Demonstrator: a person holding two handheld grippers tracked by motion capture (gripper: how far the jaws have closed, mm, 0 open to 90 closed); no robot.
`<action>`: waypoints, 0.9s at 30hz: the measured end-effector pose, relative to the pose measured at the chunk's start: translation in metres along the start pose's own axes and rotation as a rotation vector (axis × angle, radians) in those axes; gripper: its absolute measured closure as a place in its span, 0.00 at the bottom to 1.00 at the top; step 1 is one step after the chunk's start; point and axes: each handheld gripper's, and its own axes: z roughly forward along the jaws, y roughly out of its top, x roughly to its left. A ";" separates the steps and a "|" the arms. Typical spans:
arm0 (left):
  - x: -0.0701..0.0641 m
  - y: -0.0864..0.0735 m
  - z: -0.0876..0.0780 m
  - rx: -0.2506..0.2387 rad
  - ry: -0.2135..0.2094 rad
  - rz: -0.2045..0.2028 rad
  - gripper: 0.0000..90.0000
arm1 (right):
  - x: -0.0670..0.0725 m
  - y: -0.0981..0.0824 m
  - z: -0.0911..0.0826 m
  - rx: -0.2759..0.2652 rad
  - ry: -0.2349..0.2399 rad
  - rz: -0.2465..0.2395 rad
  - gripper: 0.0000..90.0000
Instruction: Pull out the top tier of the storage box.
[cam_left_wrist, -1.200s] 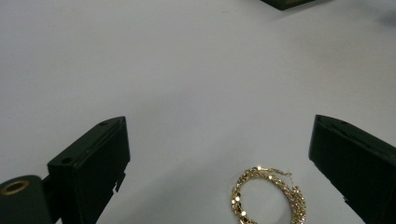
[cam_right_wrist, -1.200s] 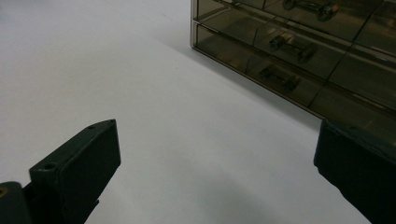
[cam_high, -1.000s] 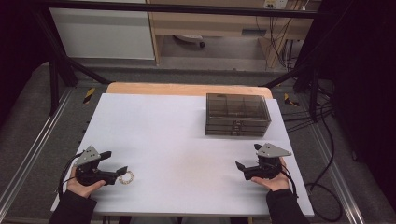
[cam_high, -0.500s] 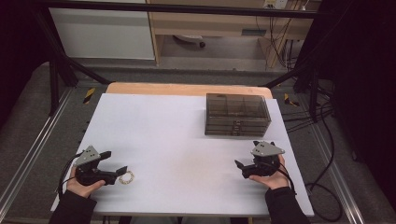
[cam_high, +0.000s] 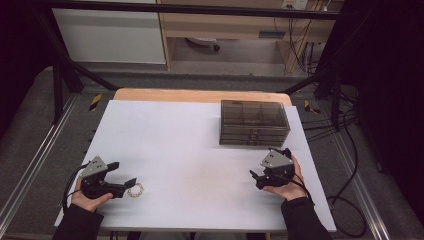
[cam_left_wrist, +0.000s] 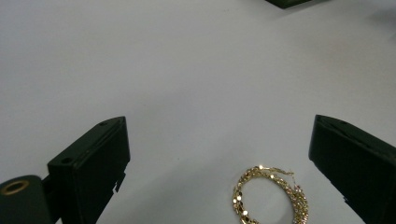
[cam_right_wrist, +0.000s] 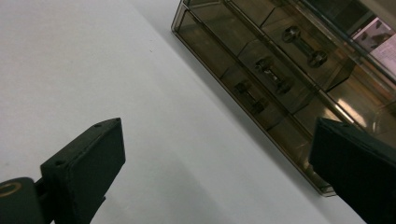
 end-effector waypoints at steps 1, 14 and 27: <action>0.000 0.000 0.000 0.000 0.000 0.000 0.06 | 0.000 0.001 0.000 0.004 -0.004 -0.009 0.05; 0.000 -0.001 0.001 0.001 0.002 -0.001 0.06 | -0.002 0.012 0.003 0.041 -0.078 -0.145 0.11; 0.000 -0.001 0.001 0.005 0.003 0.001 0.06 | 0.000 0.018 0.013 0.075 -0.151 -0.285 0.18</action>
